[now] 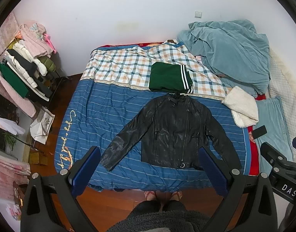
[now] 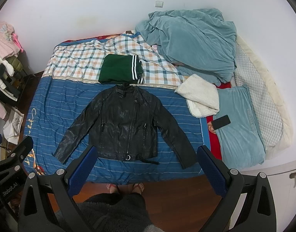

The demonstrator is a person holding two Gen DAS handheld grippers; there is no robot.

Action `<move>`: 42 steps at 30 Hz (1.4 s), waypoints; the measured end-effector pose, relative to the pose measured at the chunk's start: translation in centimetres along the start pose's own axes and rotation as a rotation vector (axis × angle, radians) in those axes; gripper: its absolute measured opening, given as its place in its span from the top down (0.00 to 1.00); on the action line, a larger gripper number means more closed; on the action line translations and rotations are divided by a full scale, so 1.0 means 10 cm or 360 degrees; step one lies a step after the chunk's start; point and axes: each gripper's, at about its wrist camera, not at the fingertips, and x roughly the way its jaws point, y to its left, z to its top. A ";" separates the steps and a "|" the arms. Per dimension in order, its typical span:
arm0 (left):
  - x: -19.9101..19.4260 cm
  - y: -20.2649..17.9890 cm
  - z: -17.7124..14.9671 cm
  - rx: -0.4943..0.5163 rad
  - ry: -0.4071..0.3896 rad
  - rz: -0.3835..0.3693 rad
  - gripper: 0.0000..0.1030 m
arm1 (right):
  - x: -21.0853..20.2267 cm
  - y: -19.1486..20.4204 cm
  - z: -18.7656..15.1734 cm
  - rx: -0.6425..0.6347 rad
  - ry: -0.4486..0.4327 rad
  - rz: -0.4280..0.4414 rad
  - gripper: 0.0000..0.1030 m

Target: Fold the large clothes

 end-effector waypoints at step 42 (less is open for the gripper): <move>-0.03 0.02 0.15 -0.0007 -0.0035 -0.0016 0.00 | -0.06 0.15 0.12 -0.0005 -0.0020 0.0008 0.00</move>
